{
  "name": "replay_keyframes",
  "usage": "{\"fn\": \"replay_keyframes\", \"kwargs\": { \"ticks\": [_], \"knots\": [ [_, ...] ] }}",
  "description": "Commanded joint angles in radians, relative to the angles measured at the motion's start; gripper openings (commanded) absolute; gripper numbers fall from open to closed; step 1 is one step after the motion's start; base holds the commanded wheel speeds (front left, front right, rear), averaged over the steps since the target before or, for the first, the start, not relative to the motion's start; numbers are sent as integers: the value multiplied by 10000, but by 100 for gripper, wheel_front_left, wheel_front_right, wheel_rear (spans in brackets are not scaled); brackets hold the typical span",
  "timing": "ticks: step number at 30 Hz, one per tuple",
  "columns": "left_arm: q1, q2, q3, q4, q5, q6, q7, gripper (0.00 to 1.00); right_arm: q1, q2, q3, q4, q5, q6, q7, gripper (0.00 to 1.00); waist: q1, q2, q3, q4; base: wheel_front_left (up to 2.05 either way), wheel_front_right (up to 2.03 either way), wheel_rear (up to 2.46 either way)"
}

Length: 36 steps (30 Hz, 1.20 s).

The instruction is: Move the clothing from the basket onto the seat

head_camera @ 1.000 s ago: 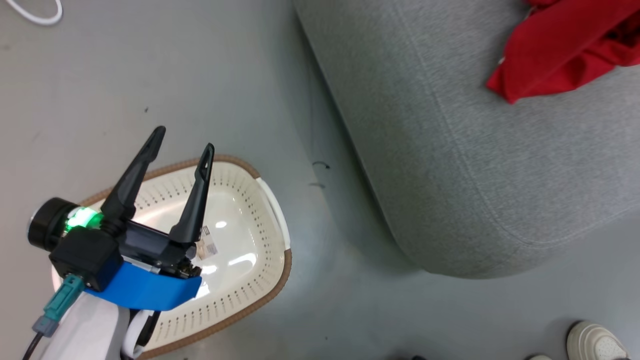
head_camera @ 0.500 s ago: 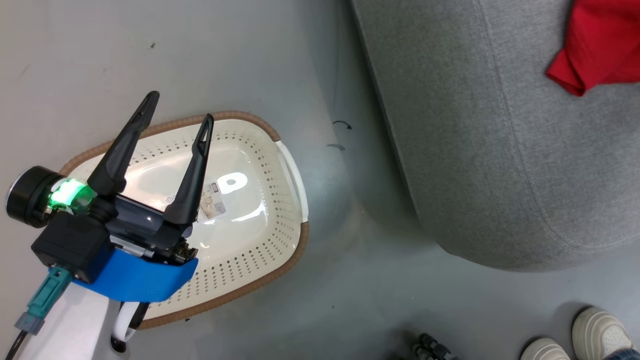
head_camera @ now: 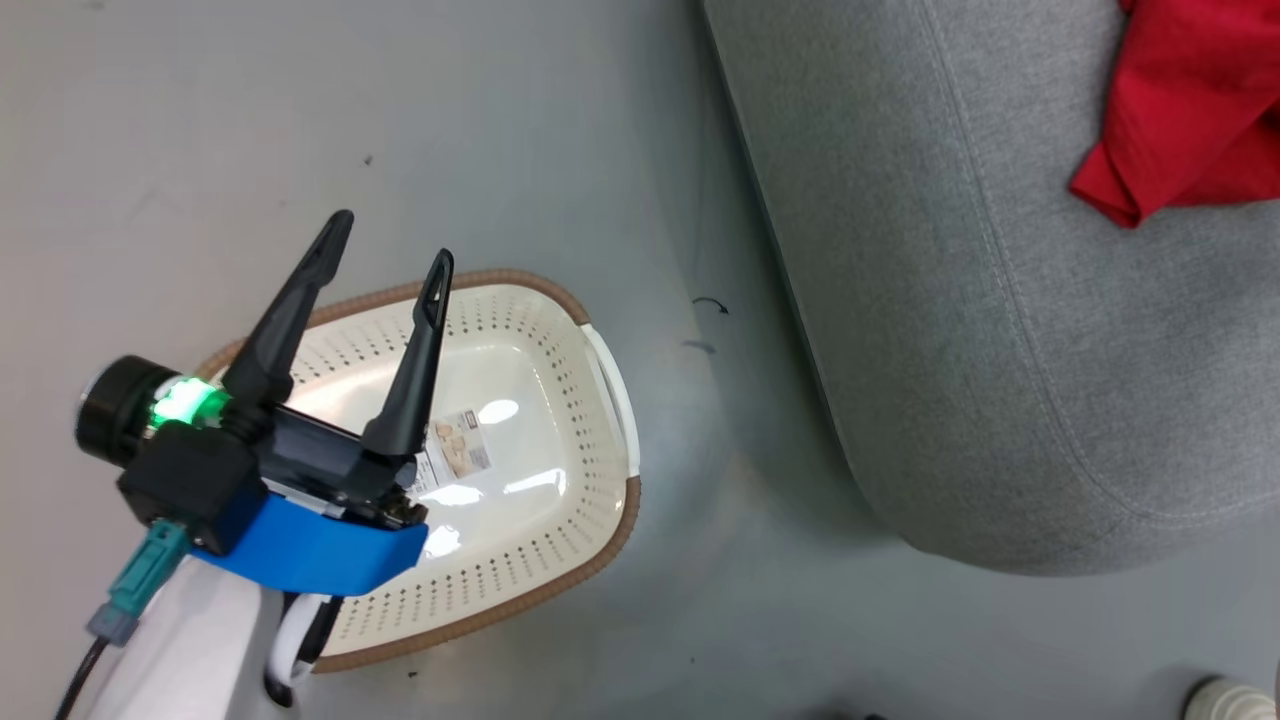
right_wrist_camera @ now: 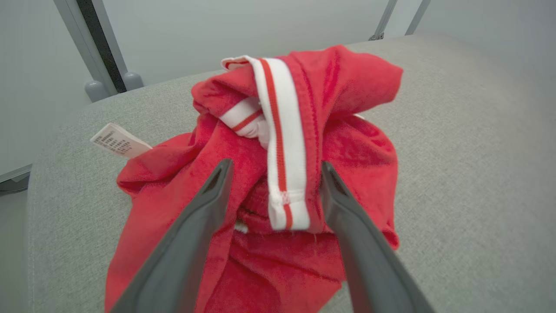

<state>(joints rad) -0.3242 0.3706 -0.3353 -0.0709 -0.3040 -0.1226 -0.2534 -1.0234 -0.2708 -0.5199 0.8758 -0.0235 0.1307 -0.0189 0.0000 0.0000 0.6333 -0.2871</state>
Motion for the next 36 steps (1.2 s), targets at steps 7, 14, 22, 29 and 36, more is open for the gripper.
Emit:
{"fn": "replay_keyframes", "kwargs": {
  "ticks": [7, 14, 22, 29, 36],
  "knots": [
    [285, -725, -215, 1138, -401, -6, -117, 100, 1030, -85, 341, -60, 191, 1, -376, 100, 0, 0, -1613, 593, 0, 0, 0],
    [949, -1432, 423, 1473, -617, -49, -125, 100, 2271, 129, 1172, -797, 575, 1, -851, 100, 0, 0, -2996, 887, 0, 0, 0],
    [1824, -1940, 1180, 2014, -462, -85, -118, 100, 4290, 525, 2276, -2589, 604, 1, -1440, 100, 0, 0, -4301, 1293, 0, 0, 0],
    [2348, -2163, 1676, 2459, -303, -73, -119, 100, 6102, 1218, 2759, -4158, 693, 3, -1448, 100, 0, 0, -4947, 1651, 0, 0, 0],
    [2732, -2336, 2219, 2930, -190, -79, -118, 100, 7927, 1874, 3210, -5729, 690, 1, -1083, 100, 0, 0, -5378, 2209, 0, 0, 0]
  ]
}}
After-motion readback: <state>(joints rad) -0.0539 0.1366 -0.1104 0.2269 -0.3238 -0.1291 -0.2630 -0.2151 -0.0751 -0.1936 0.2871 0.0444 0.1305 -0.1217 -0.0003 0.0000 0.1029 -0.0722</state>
